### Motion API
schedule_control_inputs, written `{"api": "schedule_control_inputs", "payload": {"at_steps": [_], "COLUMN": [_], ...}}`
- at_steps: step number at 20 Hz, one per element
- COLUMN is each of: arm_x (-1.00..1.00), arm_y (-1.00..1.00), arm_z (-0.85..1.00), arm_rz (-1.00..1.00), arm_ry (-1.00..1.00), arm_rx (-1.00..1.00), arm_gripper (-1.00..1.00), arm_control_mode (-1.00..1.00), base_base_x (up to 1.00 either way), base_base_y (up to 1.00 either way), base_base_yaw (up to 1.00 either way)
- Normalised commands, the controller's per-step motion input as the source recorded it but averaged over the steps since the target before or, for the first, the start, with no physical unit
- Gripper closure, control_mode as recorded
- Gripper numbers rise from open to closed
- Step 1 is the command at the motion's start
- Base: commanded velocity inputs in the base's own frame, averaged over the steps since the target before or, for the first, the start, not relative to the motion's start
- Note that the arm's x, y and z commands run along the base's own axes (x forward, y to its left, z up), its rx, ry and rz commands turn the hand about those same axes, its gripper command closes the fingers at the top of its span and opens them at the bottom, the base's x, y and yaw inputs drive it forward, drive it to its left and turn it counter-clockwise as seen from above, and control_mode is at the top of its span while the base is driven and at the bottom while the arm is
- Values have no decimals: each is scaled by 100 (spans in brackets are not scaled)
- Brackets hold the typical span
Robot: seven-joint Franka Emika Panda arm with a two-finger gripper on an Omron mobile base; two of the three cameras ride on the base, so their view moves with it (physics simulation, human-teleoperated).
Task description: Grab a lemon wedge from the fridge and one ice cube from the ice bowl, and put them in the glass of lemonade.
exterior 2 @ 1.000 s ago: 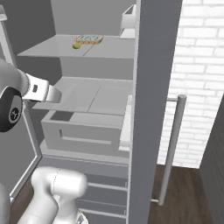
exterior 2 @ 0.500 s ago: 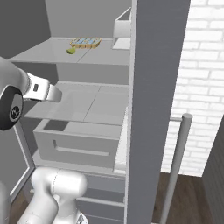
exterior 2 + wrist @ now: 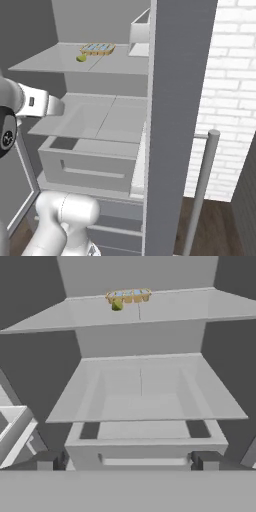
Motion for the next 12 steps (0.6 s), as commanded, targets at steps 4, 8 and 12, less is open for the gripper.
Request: {"api": "schedule_control_inputs", "payload": {"at_steps": [4, 8, 12], "arm_x": [1, 84, 100], "arm_y": [0, 26, 29], "arm_z": [37, 40, 23], "arm_rz": [2, 0, 0], "arm_ry": [0, 0, 0], "arm_rx": [-12, -5, 4], "arm_gripper": [-100, -100, -100], "arm_control_mode": [-100, -100, -100], "base_base_x": [0, 0, 0], "base_base_y": [0, 0, 0], "base_base_yaw": [0, 0, 0]}}
